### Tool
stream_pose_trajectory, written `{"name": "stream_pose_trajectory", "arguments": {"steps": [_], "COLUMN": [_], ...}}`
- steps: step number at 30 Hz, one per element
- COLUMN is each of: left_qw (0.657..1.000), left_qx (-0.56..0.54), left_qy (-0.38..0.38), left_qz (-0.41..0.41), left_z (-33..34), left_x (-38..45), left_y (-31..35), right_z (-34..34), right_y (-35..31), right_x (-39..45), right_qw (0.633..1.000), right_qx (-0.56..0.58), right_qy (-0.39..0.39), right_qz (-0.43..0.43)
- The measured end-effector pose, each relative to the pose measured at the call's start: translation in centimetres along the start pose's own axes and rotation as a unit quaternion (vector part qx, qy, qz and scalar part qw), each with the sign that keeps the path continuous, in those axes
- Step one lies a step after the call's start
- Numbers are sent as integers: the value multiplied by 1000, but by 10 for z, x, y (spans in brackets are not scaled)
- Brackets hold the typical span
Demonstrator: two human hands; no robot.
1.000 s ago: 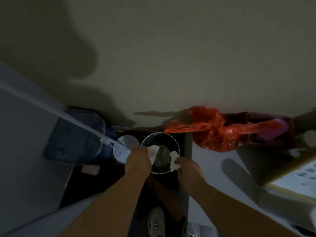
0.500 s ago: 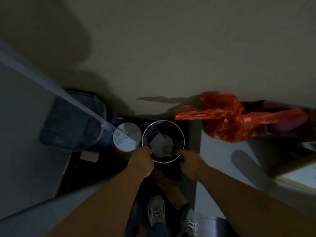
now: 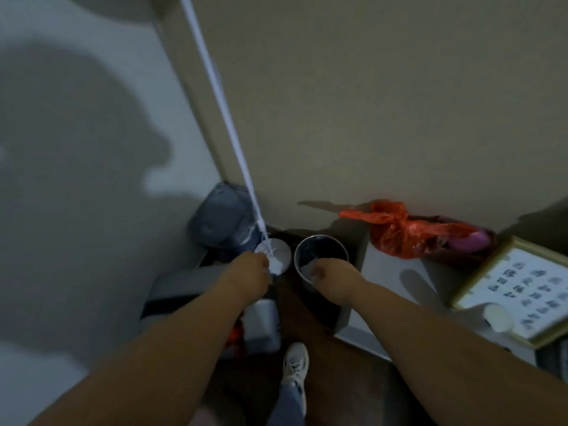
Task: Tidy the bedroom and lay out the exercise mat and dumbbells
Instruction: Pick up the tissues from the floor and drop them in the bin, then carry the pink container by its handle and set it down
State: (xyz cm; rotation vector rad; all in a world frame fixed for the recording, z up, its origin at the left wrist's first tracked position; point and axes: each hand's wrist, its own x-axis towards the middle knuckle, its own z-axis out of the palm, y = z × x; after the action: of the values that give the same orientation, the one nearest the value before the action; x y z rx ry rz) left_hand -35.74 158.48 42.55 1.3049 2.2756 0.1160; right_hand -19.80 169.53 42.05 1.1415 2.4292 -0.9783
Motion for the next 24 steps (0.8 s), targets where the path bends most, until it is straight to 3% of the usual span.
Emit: {"name": "stream_pose_trajectory", "arguments": {"steps": [6,12,24], "left_qw": [997,989,979], "left_qx": [18,10,-7], "left_qy": [-13,-56,-177], "left_qz": [-73,-139,-106], "left_z": [11,32,133], "left_x": [-139,-226,-311], "left_y": [-63,-152,-350], "right_z": [77,141,379], "right_y": [-44,-97,-187], "right_x": [-79,-116,-140], "right_qw": [998,997,990], "right_qx": [3,-8,29], "right_qy": [-57,-59,-113], "right_qz": [-35,-40,79]}}
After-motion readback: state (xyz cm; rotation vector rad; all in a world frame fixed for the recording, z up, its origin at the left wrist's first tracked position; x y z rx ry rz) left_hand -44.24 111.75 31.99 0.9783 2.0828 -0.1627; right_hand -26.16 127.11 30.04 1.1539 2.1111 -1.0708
